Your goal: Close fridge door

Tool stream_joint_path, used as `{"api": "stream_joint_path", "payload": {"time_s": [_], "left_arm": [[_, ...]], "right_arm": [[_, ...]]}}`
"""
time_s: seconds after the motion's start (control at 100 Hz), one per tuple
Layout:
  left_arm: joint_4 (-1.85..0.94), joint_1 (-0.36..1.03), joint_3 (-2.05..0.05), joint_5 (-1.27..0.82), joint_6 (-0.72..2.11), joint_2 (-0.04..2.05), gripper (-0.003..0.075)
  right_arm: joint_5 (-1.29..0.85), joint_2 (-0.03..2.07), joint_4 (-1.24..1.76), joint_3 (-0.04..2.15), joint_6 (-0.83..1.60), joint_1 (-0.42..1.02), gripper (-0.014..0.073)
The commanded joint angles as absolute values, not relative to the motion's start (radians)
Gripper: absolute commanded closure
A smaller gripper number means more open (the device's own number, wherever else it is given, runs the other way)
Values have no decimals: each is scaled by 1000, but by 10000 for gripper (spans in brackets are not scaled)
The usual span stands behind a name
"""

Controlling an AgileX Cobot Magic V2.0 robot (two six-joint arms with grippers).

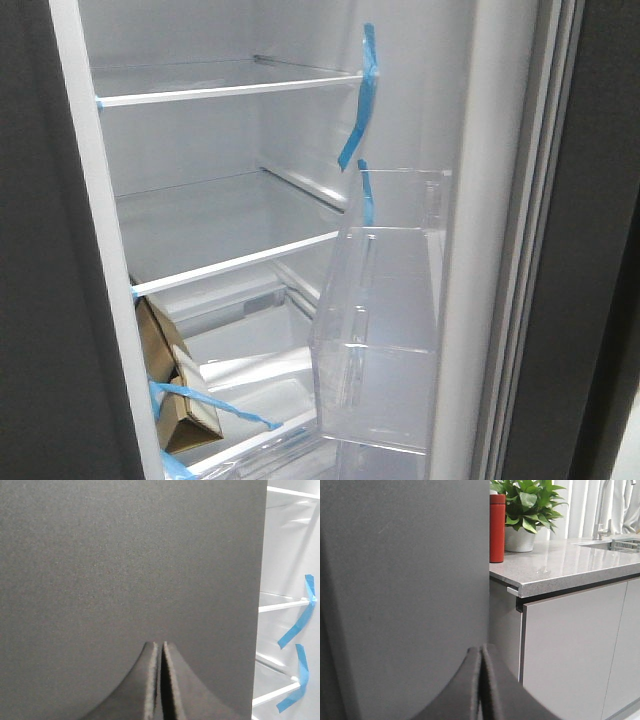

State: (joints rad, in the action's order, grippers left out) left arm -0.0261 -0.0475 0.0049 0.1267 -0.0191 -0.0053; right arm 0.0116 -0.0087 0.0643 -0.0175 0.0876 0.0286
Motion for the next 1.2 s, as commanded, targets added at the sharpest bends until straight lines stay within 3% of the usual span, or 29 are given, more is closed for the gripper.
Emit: {"api": "stream_joint_path", "payload": {"time_s": [0.0,0.53,0.66,0.97,1.19], "left_arm": [[-30,-43,40,201,-23,-16,740],[-30,-43,40,201,-23,-16,740],[-30,-43,40,201,-23,-16,740],[-30,-43,40,201,-23,-16,740],[-30,-43,40,201,-23,-16,740]], "right_arm": [[88,-28,67,-38,94,23,639],[97,-28,71,-34,94,23,639],[15,-4,125,65,94,23,639],[-51,335,166,433,94,23,639],[-50,550,359,650,94,23,639]]}}
